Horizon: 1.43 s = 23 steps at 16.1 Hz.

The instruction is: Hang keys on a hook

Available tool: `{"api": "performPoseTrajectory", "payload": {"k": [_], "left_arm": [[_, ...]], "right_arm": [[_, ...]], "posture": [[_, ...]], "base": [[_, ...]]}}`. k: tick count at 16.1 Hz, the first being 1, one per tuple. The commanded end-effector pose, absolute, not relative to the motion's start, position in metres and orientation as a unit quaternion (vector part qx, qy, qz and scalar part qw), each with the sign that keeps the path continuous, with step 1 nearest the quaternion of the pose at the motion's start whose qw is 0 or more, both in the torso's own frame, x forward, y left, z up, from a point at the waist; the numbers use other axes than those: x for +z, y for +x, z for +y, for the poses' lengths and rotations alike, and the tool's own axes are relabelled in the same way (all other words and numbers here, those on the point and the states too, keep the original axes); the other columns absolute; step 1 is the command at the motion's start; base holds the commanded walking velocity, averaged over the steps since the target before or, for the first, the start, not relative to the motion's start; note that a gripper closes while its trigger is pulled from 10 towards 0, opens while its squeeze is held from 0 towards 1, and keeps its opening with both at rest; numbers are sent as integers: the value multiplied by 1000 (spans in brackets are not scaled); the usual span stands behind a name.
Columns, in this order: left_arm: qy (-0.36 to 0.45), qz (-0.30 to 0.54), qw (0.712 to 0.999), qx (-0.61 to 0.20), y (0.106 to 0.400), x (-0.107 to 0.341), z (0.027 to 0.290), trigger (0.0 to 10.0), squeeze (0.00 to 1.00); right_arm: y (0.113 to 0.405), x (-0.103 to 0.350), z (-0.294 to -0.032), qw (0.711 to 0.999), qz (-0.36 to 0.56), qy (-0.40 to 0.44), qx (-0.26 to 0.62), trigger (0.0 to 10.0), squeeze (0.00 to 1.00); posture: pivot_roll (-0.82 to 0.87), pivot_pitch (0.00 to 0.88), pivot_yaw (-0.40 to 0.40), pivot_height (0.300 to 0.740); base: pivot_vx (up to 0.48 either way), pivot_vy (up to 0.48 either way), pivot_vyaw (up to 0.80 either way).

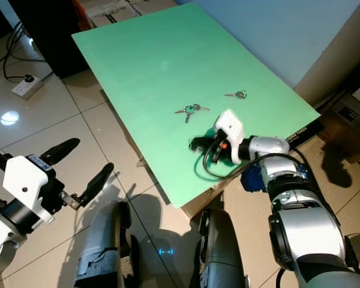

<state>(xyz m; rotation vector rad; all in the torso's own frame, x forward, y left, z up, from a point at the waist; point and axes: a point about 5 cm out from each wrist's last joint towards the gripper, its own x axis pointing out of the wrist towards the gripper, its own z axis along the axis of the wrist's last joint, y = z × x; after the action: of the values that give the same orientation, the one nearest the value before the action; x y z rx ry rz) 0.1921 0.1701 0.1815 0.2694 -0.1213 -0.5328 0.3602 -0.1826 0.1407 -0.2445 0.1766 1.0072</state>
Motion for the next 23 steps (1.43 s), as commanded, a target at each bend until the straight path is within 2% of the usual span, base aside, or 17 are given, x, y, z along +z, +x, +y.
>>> {"api": "performPoseTrajectory", "payload": {"k": [1,7,8,10,13,19,21,22,23], "left_arm": [[131,-57,955,-260,191,178,168,10000,0],[122,-68,959,-247,198,174,163,10000,0],[122,-74,963,-231,202,173,163,10000,0],[129,-81,965,-212,208,173,164,10000,0],[122,-91,975,-161,218,173,174,10000,0],[111,-100,978,-147,228,169,169,10000,0],[110,-93,983,-112,233,165,172,10000,0],[111,-86,987,-81,237,164,174,10000,0],[110,-76,989,-60,241,162,175,10000,0]], "right_arm": [[366,162,-188,883,32,-98,458,0,0],[360,178,-182,896,-57,-97,430,0,0],[357,180,-175,906,-87,-131,394,0,0],[358,181,-172,932,-114,-133,319,0,0],[351,177,-170,950,-137,-163,227,0,0],[340,174,-165,958,-147,-164,184,0,0],[334,179,-161,960,-155,-149,177,0,0],[332,183,-160,965,-166,-132,153,7647,0],[330,187,-159,969,-176,-114,128,9686,0]], "posture": [[209,256,-23,601],[166,228,-33,601],[152,216,-35,601],[140,199,-33,601],[118,164,-30,601],[85,133,-18,601],[70,119,-19,601],[59,110,-21,601],[56,106,-24,601]], "base": [[0,0,0],[0,0,0],[0,0,0],[0,0,0],[0,0,0],[0,0,0],[0,0,0],[0,0,0],[0,0,0]]}}
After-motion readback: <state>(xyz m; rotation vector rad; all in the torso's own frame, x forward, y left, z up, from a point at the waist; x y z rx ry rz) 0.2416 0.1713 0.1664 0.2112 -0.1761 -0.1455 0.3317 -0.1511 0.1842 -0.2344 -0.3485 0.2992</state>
